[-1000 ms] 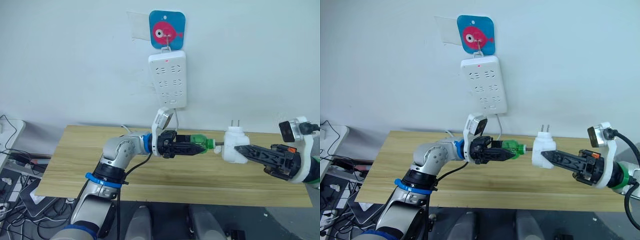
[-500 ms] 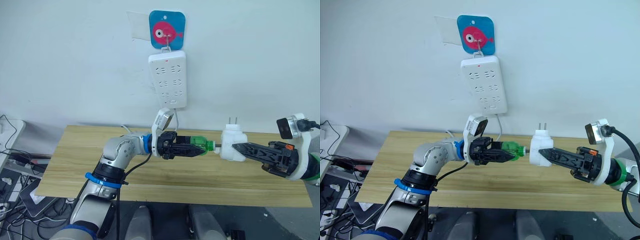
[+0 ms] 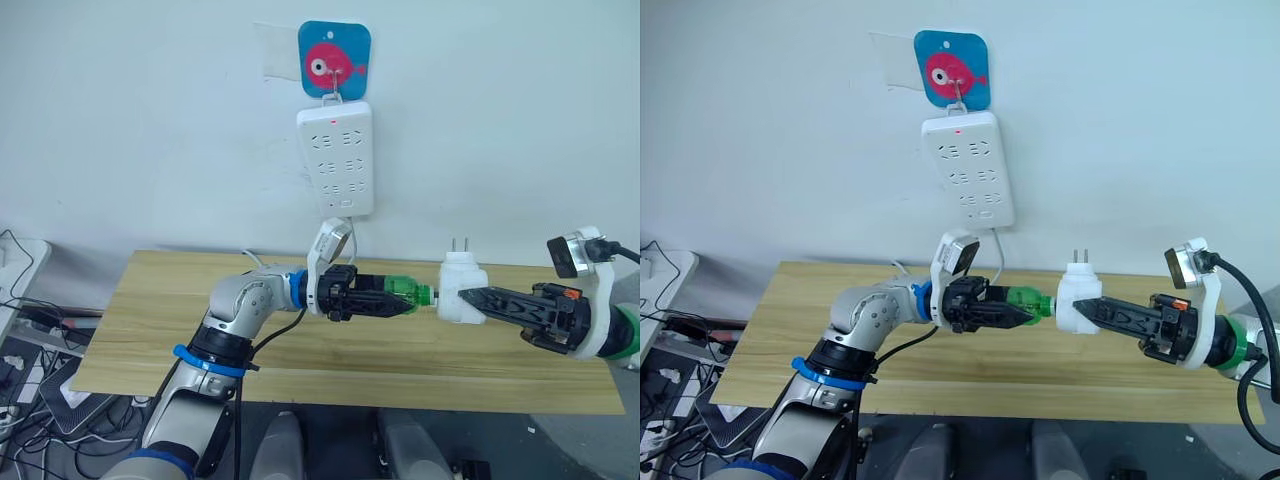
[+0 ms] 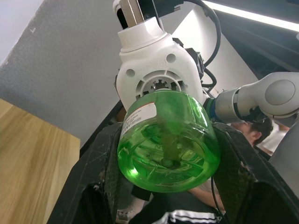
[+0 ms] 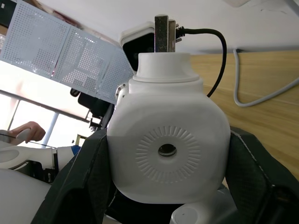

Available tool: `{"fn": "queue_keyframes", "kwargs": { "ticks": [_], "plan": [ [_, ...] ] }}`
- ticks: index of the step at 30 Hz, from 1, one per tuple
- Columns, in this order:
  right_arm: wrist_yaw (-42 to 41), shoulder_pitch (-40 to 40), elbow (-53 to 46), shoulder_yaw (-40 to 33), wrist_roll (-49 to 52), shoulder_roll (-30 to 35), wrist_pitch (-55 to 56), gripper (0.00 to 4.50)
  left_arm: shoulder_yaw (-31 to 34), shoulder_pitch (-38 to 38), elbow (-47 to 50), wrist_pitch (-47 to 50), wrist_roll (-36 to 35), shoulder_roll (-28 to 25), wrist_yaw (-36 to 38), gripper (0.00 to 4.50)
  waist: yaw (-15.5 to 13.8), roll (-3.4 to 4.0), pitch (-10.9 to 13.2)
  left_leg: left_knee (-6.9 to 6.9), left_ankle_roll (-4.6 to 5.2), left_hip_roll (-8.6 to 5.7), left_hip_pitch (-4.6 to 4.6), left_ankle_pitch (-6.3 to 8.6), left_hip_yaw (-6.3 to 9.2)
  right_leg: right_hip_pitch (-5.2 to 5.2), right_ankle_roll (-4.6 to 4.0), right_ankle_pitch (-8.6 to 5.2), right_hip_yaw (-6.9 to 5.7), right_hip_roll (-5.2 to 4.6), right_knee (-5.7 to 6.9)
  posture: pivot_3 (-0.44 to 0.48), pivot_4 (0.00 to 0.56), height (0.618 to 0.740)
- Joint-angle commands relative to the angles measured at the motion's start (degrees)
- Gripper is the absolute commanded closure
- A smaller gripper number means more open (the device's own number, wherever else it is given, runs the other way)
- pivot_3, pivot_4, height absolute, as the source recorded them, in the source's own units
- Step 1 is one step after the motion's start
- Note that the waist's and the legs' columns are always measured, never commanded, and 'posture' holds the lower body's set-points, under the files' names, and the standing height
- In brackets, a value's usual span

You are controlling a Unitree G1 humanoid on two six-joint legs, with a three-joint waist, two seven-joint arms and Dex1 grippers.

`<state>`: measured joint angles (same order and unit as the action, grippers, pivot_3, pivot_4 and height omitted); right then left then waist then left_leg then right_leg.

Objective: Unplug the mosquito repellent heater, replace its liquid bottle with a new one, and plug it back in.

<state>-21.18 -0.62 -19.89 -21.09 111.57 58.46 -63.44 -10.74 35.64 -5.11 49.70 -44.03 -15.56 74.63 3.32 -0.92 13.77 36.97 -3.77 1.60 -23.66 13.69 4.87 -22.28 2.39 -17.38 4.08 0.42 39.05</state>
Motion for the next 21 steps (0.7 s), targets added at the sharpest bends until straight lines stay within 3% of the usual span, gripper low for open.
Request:
{"fn": "queue_keyframes", "kwargs": {
  "ticks": [1,11,21],
  "plan": [
    [0.67,-0.56,-0.14,-0.89,1.43,0.42,0.37,1.54,-0.41,1.23,1.73,-0.52,-0.72,0.58,1.62,2.20,0.00,0.00,0.00,0.00,0.00,0.00,0.00,0.00,0.00,0.00,0.00,0.00,0.00,0.00,0.00,-0.097,0.188,0.740],
    [-0.69,-0.50,-3.06,0.98,1.43,1.98,1.03,1.54,-0.81,1.58,0.89,-1.52,0.01,1.18,1.86,2.20,-0.01,0.02,-0.01,0.02,0.00,0.00,0.00,0.00,-0.01,0.00,0.00,0.01,0.00,0.00,0.01,-0.101,0.187,0.740],
    [4.88,-5.36,-4.46,6.30,1.43,2.40,3.52,1.54,-1.00,1.64,0.46,-2.01,0.79,1.75,2.20,2.20,0.04,0.01,-0.01,0.05,0.00,0.00,-0.01,0.00,0.00,0.00,0.01,0.02,0.00,0.00,0.02,-0.107,0.194,0.740]
  ]
}}
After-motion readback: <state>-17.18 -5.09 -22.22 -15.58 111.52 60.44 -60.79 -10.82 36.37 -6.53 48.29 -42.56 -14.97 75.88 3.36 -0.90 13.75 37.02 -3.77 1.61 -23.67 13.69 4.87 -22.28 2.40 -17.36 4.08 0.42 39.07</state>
